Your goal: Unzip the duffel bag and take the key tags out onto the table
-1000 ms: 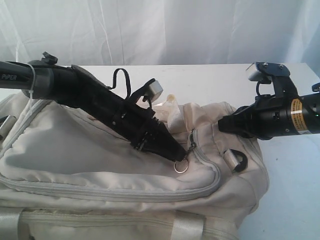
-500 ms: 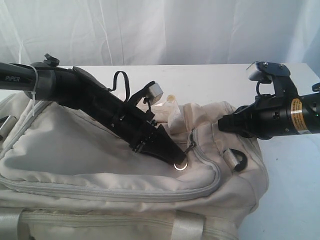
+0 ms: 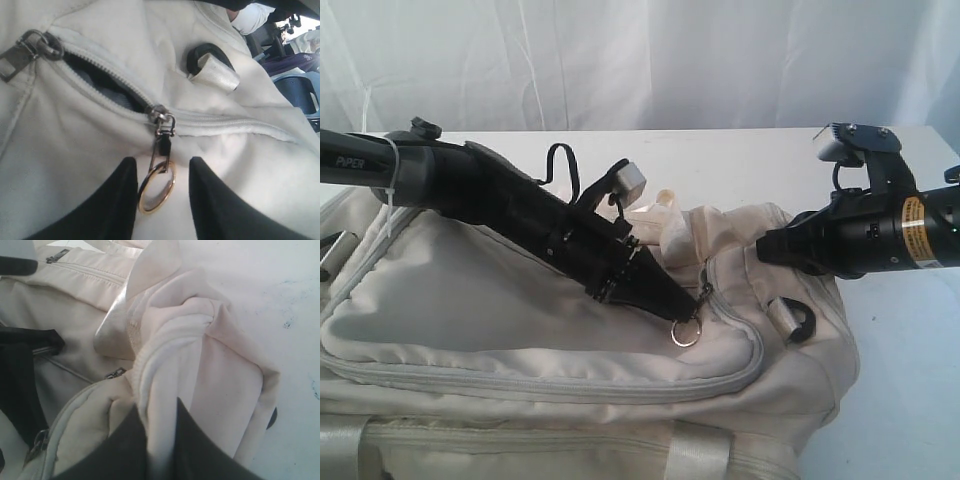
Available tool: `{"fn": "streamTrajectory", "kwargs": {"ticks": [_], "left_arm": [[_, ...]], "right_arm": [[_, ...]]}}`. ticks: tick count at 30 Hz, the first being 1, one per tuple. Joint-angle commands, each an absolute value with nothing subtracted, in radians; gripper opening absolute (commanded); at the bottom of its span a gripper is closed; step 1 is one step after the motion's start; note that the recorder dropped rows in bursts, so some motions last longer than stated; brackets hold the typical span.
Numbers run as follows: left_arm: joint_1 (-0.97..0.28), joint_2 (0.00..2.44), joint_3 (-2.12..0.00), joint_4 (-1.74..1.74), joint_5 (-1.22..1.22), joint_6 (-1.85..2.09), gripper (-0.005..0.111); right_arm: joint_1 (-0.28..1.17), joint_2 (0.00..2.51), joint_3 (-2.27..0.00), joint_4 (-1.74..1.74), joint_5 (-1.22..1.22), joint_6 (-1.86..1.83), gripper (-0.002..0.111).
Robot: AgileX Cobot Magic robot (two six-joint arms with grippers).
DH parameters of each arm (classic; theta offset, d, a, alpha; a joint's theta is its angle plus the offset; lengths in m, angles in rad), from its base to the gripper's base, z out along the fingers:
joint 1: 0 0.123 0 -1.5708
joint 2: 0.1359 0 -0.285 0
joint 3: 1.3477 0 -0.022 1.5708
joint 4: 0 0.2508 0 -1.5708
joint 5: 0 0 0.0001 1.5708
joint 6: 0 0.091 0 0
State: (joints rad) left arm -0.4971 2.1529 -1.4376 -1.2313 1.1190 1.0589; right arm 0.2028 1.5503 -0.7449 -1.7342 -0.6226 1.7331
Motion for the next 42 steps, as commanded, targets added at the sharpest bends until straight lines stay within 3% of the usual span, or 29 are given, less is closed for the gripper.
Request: {"fn": "streamTrajectory", "kwargs": {"ticks": [1, 16, 18, 22, 24, 42], "left_arm": [[-0.525, 2.189, -1.419, -1.141, 1.177, 1.025, 0.039], [-0.623, 2.189, -1.419, -1.09, 1.101, 1.021, 0.038], [-0.623, 2.189, -1.419, -1.088, 1.1, 1.021, 0.031], [-0.621, 2.189, -1.419, -1.083, 1.112, 1.024, 0.006], [-0.619, 2.189, -1.419, -1.083, 1.12, 1.031, 0.0], [-0.539, 2.059, -1.421, -1.225, 1.221, 0.964, 0.0]], "right_arm": [[0.199, 1.549, -0.745, -1.72, -0.616, 1.724, 0.0], [0.199, 1.549, -0.745, -1.718, -0.617, 1.724, 0.0], [0.199, 1.549, -0.745, -1.718, -0.617, 1.724, 0.0], [0.199, 1.549, -0.745, -1.718, -0.617, 1.724, 0.0], [0.199, 1.549, -0.745, -1.718, -0.617, 1.724, 0.0], [0.199, 1.516, -0.748, -1.744, -0.491, 1.724, 0.0]]}}
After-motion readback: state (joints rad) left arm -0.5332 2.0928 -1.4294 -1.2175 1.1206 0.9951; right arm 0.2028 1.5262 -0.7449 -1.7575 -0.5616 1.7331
